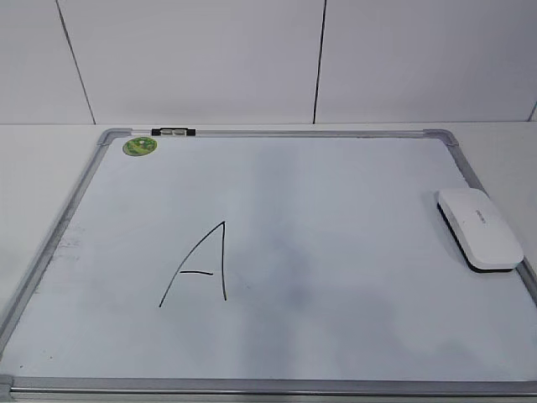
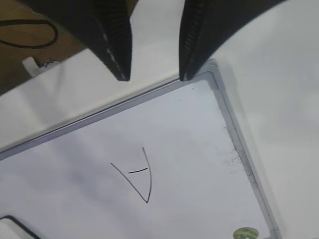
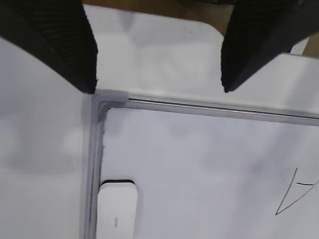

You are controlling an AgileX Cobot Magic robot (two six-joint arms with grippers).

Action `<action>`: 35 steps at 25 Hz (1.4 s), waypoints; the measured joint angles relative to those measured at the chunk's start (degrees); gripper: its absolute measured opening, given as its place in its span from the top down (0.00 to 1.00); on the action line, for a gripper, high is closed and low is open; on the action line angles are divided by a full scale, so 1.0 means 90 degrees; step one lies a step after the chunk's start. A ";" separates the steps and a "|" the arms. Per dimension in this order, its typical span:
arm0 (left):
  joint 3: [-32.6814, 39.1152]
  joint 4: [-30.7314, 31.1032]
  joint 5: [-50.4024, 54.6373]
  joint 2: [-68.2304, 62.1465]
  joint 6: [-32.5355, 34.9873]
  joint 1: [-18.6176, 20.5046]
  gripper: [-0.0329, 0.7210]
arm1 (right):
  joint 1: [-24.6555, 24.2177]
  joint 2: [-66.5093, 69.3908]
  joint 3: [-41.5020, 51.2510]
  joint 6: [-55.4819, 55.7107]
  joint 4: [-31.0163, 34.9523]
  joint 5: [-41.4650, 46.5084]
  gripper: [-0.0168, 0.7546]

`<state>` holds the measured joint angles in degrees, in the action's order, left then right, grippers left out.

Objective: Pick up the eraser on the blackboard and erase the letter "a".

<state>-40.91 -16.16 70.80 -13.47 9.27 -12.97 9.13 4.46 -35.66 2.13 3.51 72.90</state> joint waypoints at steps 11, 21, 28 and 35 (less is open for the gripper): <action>0.1240 0.0522 -0.0638 0.0563 0.0000 0.0000 0.64 | 0.0000 -0.0437 0.0421 -0.0005 -0.0715 0.0017 0.22; 0.1304 0.0668 -0.0803 0.0563 0.0000 0.0000 0.64 | 0.0000 -0.0441 0.0751 -0.0046 -0.1008 -0.0674 0.22; 0.1304 0.0694 -0.0803 0.0563 0.0000 0.0000 0.64 | 0.0000 -0.0441 0.0772 -0.0082 -0.1008 -0.0721 0.23; 0.1304 0.0694 -0.0803 0.0563 0.0000 0.0000 0.64 | 0.0000 -0.0441 0.0772 -0.0082 -0.1008 -0.0736 0.23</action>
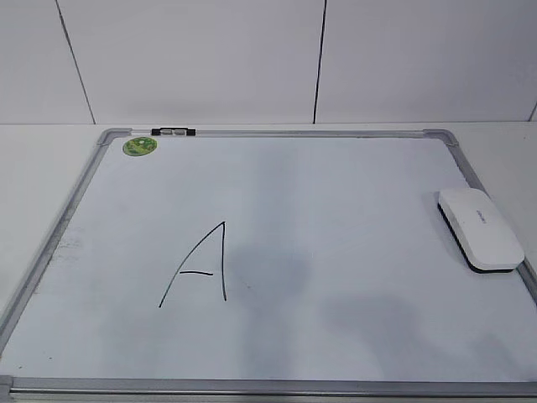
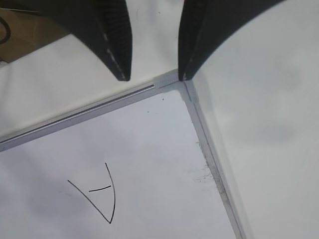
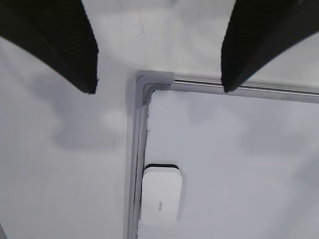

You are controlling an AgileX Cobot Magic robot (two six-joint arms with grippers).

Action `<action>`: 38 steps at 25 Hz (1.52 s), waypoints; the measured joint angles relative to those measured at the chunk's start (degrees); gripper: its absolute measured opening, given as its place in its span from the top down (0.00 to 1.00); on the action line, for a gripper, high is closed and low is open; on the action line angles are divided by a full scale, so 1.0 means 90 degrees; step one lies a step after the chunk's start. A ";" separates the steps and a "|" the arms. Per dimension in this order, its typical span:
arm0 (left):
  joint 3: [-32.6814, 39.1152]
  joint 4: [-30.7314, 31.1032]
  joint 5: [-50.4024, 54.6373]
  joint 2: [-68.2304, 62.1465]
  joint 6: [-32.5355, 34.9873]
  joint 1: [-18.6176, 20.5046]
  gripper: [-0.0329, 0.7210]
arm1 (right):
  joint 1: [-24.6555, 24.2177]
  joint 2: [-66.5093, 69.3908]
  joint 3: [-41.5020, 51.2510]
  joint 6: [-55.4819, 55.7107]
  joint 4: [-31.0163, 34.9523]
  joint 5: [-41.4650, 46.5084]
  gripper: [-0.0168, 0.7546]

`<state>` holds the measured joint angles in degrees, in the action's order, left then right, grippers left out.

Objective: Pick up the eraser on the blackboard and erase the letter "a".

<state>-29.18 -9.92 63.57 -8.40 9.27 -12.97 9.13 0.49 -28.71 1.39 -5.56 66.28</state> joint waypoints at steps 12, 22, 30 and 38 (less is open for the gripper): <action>0.0000 0.0003 -0.0011 0.0104 0.0000 0.0000 0.64 | 0.0000 -0.0023 0.0000 -0.0015 -0.0014 -0.0013 0.23; 0.0004 0.0014 -0.0006 0.0871 0.0000 0.0000 0.64 | 0.0000 -0.0161 0.0009 -0.0015 -0.0032 -0.0027 0.23; 0.0004 0.0014 -0.0006 0.0871 0.0000 0.0224 0.64 | -0.0143 -0.0176 0.0009 -0.0015 -0.0059 -0.0027 0.23; 0.0004 0.0014 -0.0006 0.0871 0.0000 0.0846 0.64 | -0.0502 -0.0176 0.0009 -0.0015 -0.0059 -0.0027 0.23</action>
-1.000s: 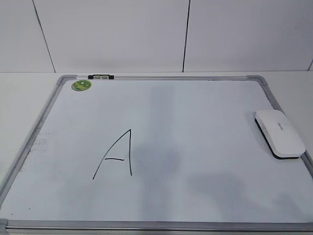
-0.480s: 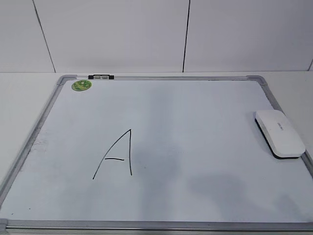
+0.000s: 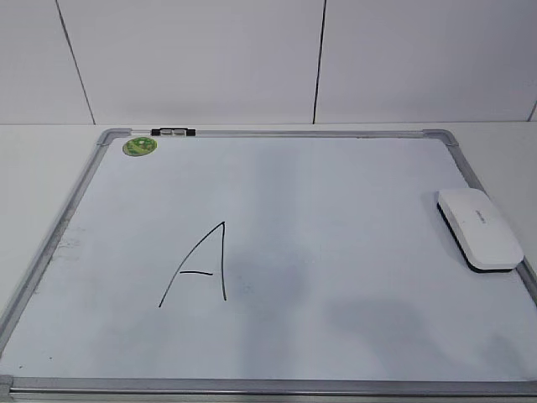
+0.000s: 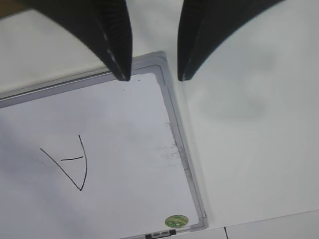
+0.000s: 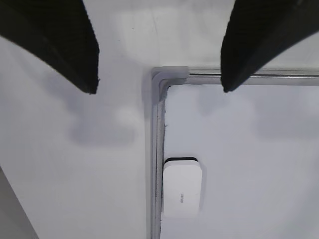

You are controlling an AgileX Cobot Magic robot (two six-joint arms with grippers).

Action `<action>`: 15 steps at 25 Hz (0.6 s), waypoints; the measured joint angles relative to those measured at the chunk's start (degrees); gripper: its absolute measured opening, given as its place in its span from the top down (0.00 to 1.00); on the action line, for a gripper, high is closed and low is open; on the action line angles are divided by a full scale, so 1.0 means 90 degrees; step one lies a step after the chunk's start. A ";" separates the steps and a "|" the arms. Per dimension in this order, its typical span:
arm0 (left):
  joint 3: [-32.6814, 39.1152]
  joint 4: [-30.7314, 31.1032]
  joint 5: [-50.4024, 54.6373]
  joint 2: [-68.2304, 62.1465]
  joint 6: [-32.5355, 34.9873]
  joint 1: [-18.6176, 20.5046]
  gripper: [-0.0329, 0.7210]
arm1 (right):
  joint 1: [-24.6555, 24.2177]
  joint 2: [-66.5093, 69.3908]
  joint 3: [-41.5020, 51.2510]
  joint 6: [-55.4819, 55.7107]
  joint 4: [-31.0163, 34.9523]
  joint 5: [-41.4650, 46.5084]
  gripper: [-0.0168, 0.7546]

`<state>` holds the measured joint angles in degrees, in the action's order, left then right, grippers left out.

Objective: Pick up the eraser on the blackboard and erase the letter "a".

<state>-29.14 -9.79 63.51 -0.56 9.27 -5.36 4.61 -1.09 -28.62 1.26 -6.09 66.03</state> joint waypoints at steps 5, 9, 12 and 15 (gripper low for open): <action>0.0000 0.0000 0.0000 0.0000 0.0000 0.0423 0.64 | -0.0238 0.0000 0.0000 0.0000 0.0000 0.0000 0.23; 0.0000 0.0000 0.0000 0.0000 0.0000 0.0644 0.64 | -0.0439 0.0000 0.0000 0.0000 0.0000 0.0000 0.23; 0.0000 0.0000 0.0000 0.0000 0.0000 0.0684 0.64 | -0.0462 0.0000 0.0000 0.0000 0.0000 0.0000 0.23; 0.0000 0.0000 0.0000 0.0000 0.0000 0.0684 0.64 | -0.0462 0.0000 0.0000 0.0000 0.0000 0.0000 0.23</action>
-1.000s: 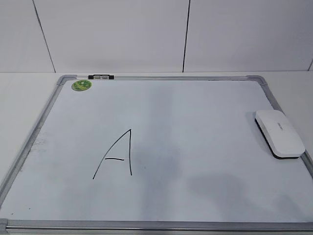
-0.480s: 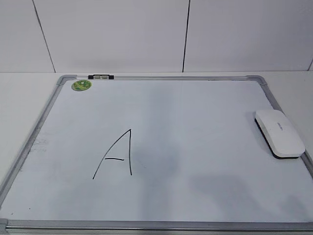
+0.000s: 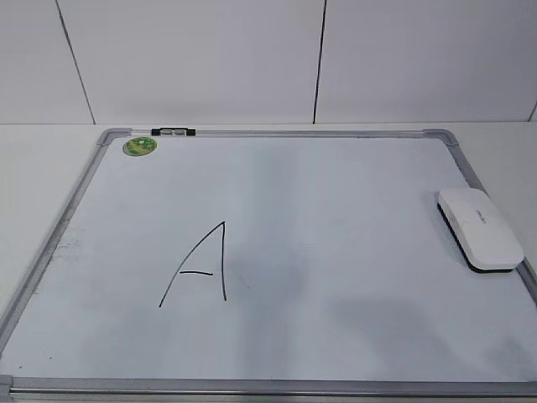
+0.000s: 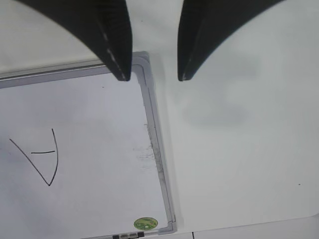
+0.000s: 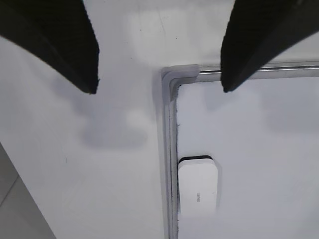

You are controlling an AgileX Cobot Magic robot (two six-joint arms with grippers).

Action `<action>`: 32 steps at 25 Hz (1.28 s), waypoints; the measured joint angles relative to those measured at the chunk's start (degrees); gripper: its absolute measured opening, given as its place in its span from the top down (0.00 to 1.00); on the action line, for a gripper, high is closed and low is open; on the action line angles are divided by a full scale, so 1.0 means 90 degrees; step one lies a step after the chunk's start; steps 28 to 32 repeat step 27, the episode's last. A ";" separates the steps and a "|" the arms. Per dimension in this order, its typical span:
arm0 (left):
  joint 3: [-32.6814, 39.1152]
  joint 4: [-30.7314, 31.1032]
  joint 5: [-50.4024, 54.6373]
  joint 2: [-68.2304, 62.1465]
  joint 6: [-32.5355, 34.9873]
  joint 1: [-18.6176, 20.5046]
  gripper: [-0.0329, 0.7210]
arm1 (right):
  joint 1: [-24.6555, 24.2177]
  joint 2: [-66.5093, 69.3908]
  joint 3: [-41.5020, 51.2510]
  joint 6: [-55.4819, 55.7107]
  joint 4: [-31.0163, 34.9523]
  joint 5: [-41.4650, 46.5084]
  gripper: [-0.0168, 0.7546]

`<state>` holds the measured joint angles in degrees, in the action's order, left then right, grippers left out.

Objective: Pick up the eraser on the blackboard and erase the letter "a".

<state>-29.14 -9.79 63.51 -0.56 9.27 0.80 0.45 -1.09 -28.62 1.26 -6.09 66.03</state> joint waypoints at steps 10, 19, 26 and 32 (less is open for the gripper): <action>0.0000 0.0000 0.0000 0.0000 0.0000 0.0000 0.64 | 0.0000 0.0000 0.0000 0.0000 0.0000 -0.0003 0.23; 0.0000 0.0000 0.0000 0.0000 0.0000 0.0000 0.64 | 0.0000 0.0000 0.0000 0.0000 0.0000 -0.0003 0.23; 0.0000 0.0000 0.0000 0.0000 0.0000 0.0000 0.64 | 0.0000 0.0000 0.0000 0.0000 0.0000 -0.0003 0.23; 0.0000 0.0000 0.0000 0.0000 0.0000 0.0000 0.64 | 0.0000 0.0000 0.0000 0.0000 0.0000 -0.0003 0.23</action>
